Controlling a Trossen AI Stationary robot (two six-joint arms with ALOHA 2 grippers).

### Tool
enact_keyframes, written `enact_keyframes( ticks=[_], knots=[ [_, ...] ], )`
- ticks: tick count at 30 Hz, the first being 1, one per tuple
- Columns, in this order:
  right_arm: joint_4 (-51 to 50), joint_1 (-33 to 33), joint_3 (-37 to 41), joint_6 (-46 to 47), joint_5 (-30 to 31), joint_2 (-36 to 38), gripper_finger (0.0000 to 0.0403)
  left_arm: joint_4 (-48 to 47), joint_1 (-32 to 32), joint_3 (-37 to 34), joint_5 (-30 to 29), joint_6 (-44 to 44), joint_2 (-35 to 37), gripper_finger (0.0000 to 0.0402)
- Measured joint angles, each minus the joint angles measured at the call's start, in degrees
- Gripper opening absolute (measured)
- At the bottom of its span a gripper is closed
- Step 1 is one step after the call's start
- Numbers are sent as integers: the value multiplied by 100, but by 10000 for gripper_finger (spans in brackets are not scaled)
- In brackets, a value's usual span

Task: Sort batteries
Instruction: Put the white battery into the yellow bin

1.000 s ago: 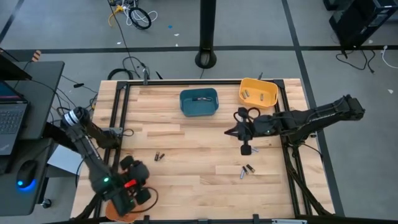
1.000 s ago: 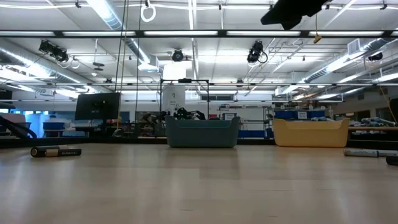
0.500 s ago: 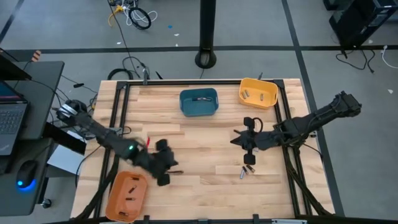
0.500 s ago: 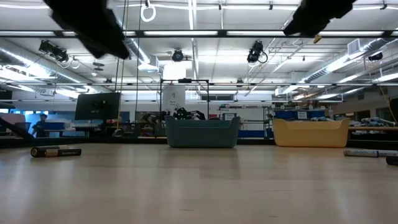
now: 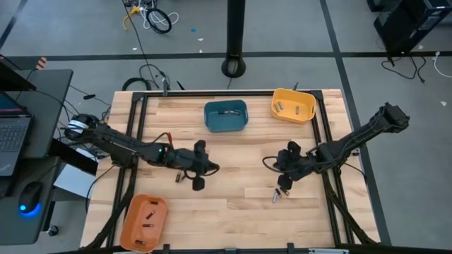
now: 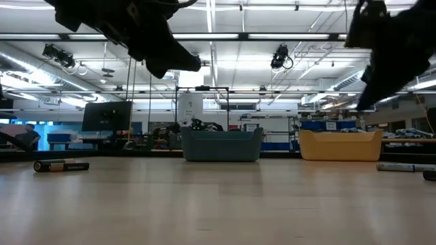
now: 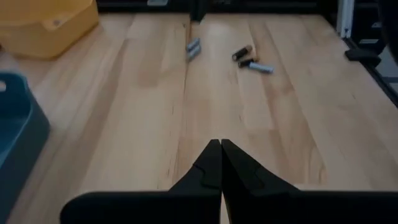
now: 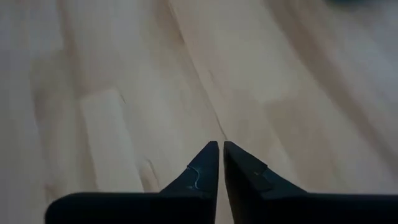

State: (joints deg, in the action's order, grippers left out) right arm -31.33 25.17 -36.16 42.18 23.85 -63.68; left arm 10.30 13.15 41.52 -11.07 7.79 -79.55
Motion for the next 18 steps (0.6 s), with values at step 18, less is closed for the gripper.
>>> enact_keyframes(
  ticks=[18],
  knots=[
    [-258, 450, 96, 1066, -742, -452, 119, 242, -93, -13, 55, -565, 0, 5]
  ],
)
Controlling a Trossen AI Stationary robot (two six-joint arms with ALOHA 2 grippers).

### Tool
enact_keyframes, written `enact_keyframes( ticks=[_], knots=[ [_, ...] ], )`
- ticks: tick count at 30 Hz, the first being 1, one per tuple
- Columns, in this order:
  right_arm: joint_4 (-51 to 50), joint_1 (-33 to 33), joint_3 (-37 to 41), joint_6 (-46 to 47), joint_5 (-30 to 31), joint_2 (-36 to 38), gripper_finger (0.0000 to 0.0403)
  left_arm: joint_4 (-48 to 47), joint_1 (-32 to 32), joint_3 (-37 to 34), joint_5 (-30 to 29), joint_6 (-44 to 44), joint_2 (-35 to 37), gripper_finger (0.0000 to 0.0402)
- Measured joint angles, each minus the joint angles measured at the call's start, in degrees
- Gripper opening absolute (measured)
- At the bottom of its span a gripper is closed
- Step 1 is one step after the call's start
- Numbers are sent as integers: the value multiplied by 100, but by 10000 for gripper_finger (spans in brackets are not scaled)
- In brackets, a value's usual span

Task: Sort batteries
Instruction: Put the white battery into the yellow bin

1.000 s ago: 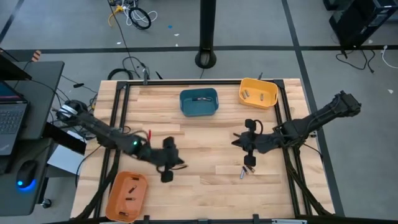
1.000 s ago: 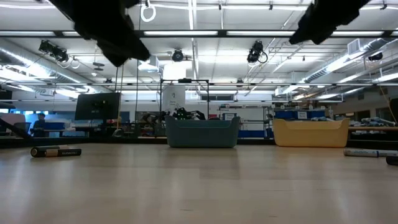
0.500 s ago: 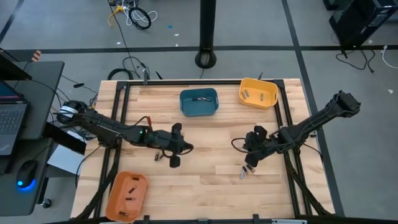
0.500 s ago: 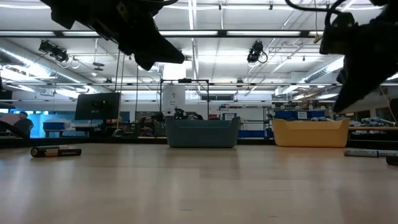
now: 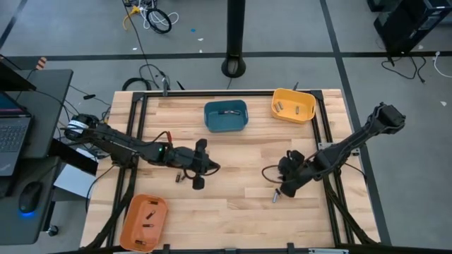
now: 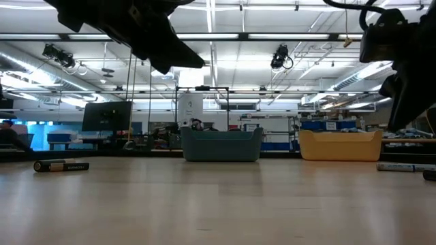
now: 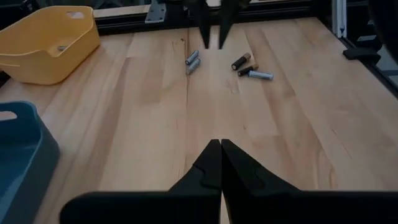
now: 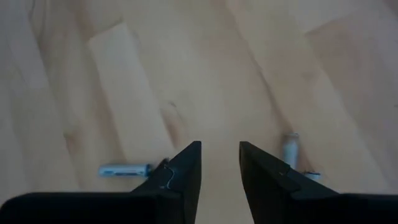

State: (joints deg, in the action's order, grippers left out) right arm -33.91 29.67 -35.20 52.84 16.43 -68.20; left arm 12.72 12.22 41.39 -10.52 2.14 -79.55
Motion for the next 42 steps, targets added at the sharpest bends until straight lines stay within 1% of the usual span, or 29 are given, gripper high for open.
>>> enact_keyframes(
  ticks=[5, 8, 10, 13, 18, 23, 29, 37, 40, 42],
  knots=[
    [-91, 32, -286, 78, -4, -551, 119, -5, -64, 0, 0, -22, 0, 5],
    [-427, -159, -382, 76, -24, -830, 119, -2, -71, 0, 0, -26, 0, 6],
    [-652, -351, -401, 71, -202, -953, 120, -7, -71, 0, 0, -34, 0, 6],
    [-828, -649, -404, -65, -267, -1050, 120, -9, -71, 0, 0, -41, 0, 6],
    [-803, -1166, -407, -592, -320, -1141, 120, -30, -132, 0, 4, -42, 0, 6],
    [-708, -1517, -407, -1032, -610, -1145, 120, -47, -160, 2, 4, -42, 0, 6],
    [-640, -1640, -407, -1222, -870, -1263, 120, -71, -163, 2, 4, -38, 0, 6],
    [-542, -1646, -437, -1366, -900, -1884, 118, -84, -163, 2, 4, -11, 0, 6],
    [-537, -1646, -442, -1373, -901, -1985, 109, -86, -163, 2, 4, -5, 0, 6],
    [-510, -1646, -439, -1382, -923, -1982, 95, -86, -163, 2, 4, -3, 0, 6]
  ],
)
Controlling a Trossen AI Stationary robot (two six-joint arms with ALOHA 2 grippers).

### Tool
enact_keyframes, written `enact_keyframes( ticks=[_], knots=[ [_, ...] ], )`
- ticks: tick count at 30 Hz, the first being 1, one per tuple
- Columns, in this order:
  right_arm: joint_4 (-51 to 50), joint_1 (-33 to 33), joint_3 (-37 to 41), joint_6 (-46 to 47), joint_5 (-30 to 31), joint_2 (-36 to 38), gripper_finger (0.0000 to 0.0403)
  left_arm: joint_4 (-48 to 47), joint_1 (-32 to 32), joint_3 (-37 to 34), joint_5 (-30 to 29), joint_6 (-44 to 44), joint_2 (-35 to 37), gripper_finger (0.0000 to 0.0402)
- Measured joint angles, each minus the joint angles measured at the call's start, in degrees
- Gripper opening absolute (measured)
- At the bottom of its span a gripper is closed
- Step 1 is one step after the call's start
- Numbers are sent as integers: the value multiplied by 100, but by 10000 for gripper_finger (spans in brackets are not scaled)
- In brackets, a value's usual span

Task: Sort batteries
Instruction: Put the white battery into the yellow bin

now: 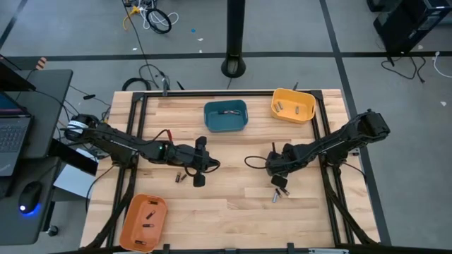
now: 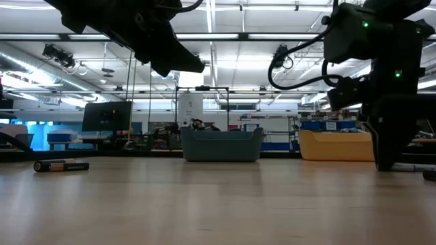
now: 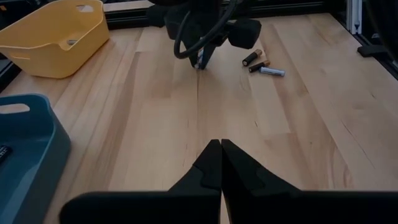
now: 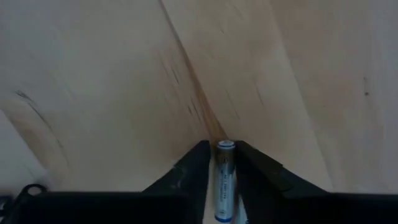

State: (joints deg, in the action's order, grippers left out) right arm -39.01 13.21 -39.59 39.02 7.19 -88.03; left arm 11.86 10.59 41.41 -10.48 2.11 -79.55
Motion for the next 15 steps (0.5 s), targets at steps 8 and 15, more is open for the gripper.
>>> enact_keyframes(
  ticks=[8, 15],
  knots=[
    [95, 0, 17, -210, -168, 31, 37, 0, 0, 0, 0, 2, -1, 6],
    [29, -2, -372, -350, -168, 146, 37, 3, 0, 2, 0, 2, -2, 6]
  ],
)
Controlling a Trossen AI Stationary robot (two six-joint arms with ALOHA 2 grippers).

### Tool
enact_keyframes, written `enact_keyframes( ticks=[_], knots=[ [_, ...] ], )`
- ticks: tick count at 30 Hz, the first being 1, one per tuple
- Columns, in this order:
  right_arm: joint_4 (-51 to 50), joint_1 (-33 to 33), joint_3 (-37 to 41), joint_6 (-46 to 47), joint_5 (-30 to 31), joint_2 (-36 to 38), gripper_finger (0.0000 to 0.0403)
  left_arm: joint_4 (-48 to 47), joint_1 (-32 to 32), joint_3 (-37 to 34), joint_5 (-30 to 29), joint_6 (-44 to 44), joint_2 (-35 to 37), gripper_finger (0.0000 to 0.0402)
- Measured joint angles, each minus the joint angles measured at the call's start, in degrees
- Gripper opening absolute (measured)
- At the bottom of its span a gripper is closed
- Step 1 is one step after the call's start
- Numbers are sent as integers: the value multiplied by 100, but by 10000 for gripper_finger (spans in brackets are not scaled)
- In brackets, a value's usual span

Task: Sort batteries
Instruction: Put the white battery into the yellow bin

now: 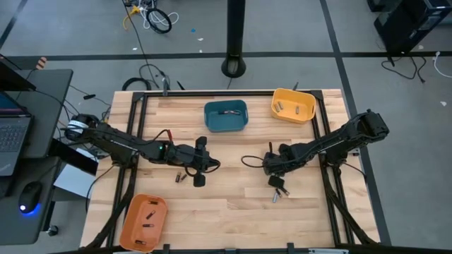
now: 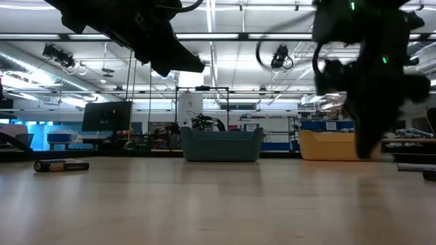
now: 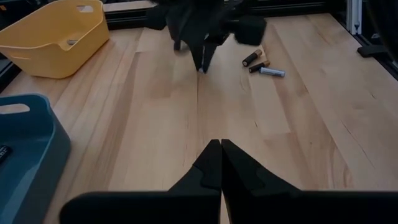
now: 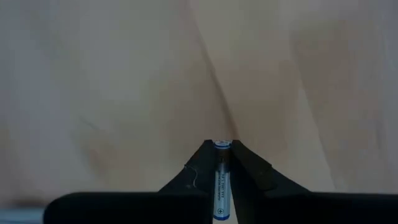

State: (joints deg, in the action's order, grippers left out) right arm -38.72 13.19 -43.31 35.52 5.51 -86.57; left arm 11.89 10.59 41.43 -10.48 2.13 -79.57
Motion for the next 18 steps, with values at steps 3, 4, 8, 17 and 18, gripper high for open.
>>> enact_keyframes(
  ticks=[3, 4, 8, 17, 18],
  knots=[
    [126, 0, -172, -209, 1, 163, 37, -1, 0, 0, 0, 2, 0, 6],
    [112, 0, -211, -273, -1, 159, 37, -6, 0, 0, 0, 2, 0, 6],
    [145, -41, -479, -481, 44, 221, 37, -5, 0, 0, 0, 2, -2, 6],
    [-633, -988, -1122, -795, 486, 211, 37, 9, 0, 0, 0, 2, -2, 6],
    [-688, -1149, -1201, -874, 533, 211, 37, 6, 0, 0, 0, 2, -2, 6]
  ],
)
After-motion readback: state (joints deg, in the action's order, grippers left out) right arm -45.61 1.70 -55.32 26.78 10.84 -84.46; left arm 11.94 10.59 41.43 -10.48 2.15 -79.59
